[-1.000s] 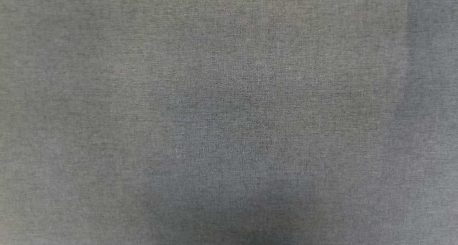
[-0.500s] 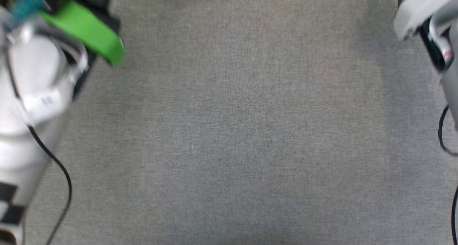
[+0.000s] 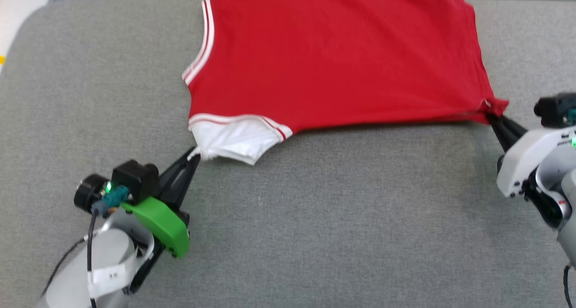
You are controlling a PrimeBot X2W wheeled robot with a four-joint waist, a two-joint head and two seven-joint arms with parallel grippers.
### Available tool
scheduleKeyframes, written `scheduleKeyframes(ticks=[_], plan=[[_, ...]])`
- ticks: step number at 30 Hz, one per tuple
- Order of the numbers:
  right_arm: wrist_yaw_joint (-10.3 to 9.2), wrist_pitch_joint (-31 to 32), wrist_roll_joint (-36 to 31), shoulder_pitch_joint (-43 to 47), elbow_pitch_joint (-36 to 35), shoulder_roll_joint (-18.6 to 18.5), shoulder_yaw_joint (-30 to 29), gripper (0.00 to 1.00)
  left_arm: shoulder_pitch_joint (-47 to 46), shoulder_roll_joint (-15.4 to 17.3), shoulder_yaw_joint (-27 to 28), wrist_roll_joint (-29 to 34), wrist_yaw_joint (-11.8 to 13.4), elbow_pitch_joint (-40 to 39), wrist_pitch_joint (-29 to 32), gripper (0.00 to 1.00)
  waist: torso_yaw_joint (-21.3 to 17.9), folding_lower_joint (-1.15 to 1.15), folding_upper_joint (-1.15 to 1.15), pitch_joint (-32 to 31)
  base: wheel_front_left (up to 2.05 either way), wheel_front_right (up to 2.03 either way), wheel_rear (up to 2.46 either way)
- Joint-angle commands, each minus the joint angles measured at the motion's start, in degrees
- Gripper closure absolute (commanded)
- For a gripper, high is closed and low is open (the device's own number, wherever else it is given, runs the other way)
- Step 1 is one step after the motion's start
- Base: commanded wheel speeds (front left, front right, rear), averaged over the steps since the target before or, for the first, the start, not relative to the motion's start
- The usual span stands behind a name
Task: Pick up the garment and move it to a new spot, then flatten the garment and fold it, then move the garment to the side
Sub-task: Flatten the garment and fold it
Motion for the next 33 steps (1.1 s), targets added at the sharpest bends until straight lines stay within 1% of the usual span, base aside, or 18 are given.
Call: scheduleKeyframes(ticks=[1, 6, 9, 18, 24, 29, 33], plan=[[-0.47, 1.02, 1.48, 2.03, -0.54, -0.61, -0.41, 1.00, 1.87, 0.24, -0.08, -0.29, 0.58, -0.64, -0.33, 1.00, 0.89, 0.01, 0.00, -4.60, 0.00, 0.00, 0.00], [-0.47, 4.62, 5.49, 8.25, -3.32, -1.42, -1.82, 1.00, 7.27, 0.67, -1.43, 0.41, 1.20, -2.44, -0.33, 1.00, 1.22, 0.01, 0.00, -7.45, 0.00, 0.00, 0.00], [-0.47, 6.72, 7.04, 12.11, -5.27, -1.95, -3.40, 1.00, 10.62, 0.90, -1.08, -0.14, 2.10, -3.72, -0.33, 1.00, 1.31, 0.01, 0.00, -9.09, 0.00, 0.00, 0.00], [-0.47, 12.92, 10.62, 24.78, -10.71, -1.54, -9.93, 1.00, 17.88, 2.56, -2.53, -0.97, 3.13, -7.76, 0.23, 1.00, 1.69, 0.01, 0.00, -13.83, 0.00, 0.00, 0.00], [-0.47, 16.91, 10.57, 32.85, -14.55, -0.32, -15.56, 1.00, 21.25, 3.74, -4.04, -1.13, 3.73, -10.99, 1.72, 1.00, 1.82, 0.01, 0.00, -16.08, 0.00, 0.00, 0.00], [-0.47, 20.20, 9.33, 38.96, -19.46, 1.10, -19.80, 1.00, 24.01, 4.89, -5.36, -1.61, 3.99, -13.31, 3.43, 1.00, 1.80, 0.01, 0.00, -17.70, 0.00, 0.00, 0.00], [-0.47, 23.62, 7.88, 43.57, -23.97, 1.90, -22.43, 1.00, 26.77, 6.45, -6.74, -2.49, 3.37, -15.43, 5.18, 1.00, 1.73, 0.01, 0.00, -18.77, 0.00, 0.00, 0.00]])
